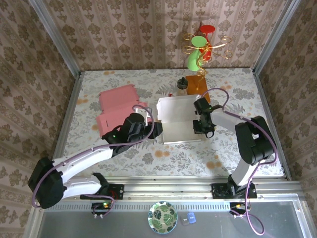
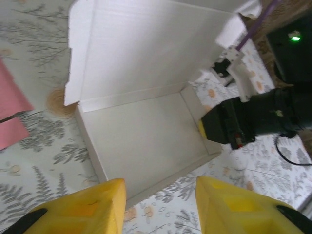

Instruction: Fold the paper box

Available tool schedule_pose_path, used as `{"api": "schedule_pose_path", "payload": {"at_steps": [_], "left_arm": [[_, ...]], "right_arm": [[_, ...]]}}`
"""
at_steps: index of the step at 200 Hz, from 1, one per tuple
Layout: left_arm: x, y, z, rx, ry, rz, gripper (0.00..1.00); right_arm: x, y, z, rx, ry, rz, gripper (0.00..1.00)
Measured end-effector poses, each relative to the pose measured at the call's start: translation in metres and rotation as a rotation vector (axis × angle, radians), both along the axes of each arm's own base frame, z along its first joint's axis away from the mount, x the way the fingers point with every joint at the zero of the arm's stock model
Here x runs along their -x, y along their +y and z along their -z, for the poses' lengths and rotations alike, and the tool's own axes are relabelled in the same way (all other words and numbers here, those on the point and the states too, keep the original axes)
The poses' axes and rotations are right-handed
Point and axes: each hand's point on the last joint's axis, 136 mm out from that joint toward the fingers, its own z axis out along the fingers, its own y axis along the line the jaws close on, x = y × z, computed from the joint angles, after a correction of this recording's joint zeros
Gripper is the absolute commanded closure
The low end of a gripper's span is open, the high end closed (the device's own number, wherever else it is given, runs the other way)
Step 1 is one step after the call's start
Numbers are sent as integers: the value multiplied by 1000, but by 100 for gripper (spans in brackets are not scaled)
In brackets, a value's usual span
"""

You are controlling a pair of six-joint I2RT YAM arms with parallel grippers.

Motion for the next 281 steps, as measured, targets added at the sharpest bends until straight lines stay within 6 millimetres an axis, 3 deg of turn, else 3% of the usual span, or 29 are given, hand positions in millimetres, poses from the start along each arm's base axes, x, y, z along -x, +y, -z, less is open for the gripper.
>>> {"api": "schedule_pose_path", "payload": {"at_steps": [41, 96, 127, 160, 188, 215, 241, 281], "left_arm": [[-16, 40, 20, -93, 60, -96, 55], [-31, 75, 25, -162, 87, -126, 50], [-41, 72, 9, -172, 66, -76, 49], [-55, 59, 4, -205, 69, 8, 48], [-71, 52, 6, -242, 92, 59, 46], [-90, 49, 10, -263, 117, 82, 46], [-107, 44, 13, -296, 127, 112, 47], [-118, 37, 20, -335, 131, 155, 49]], "right_arm": [[2, 24, -5, -19, -15, -1, 86], [2, 29, -15, -47, -33, 39, 75], [2, 30, -37, -72, -74, 23, 63], [-2, 28, -76, -110, -141, -3, 55], [-18, 1, -113, -172, -208, 38, 50], [-46, -24, -139, -203, -263, 46, 47], [-71, -15, -147, -206, -273, -57, 45], [-87, -5, -128, -192, -220, -180, 44]]}}
